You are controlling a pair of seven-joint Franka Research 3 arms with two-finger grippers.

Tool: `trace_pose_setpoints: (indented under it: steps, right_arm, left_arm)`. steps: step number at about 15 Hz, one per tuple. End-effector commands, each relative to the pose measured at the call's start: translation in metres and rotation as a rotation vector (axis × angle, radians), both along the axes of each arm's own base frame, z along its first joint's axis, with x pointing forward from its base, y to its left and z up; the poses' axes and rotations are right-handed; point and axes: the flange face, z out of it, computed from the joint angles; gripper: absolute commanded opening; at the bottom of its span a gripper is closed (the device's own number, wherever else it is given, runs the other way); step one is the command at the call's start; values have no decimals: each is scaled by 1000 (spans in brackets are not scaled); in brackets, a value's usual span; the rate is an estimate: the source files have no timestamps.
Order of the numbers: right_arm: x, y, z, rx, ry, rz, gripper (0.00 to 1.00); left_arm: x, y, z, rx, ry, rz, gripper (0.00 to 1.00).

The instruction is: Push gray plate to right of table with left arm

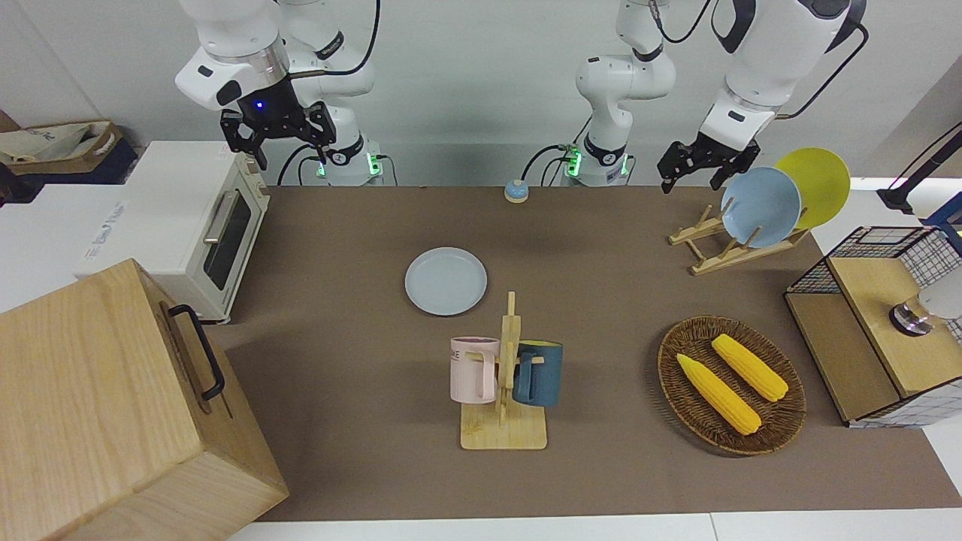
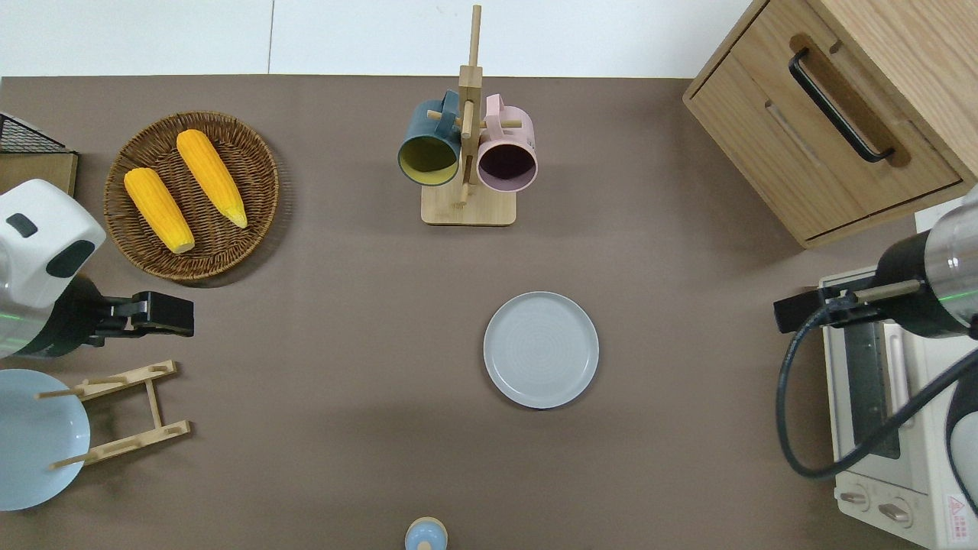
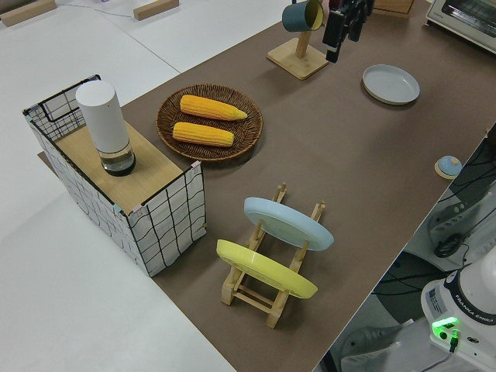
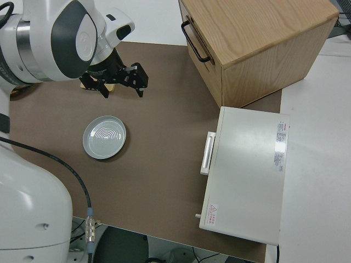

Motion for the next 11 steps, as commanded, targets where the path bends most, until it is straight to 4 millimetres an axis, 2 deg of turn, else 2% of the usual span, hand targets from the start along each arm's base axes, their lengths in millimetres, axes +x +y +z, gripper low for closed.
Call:
trace_pose_setpoints:
  steps: [1, 7, 11]
  right_arm:
    - [-3, -1, 4, 2, 4, -15, 983]
    - [-3, -1, 4, 2, 4, -15, 983]
    - [-3, -1, 4, 2, 4, -15, 983]
  left_arm:
    - [16, -1, -10, 3, -6, -31, 1000]
    - [26, 0, -15, 11, -44, -66, 1000]
    - [28, 7, -17, 8, -43, -80, 1000]
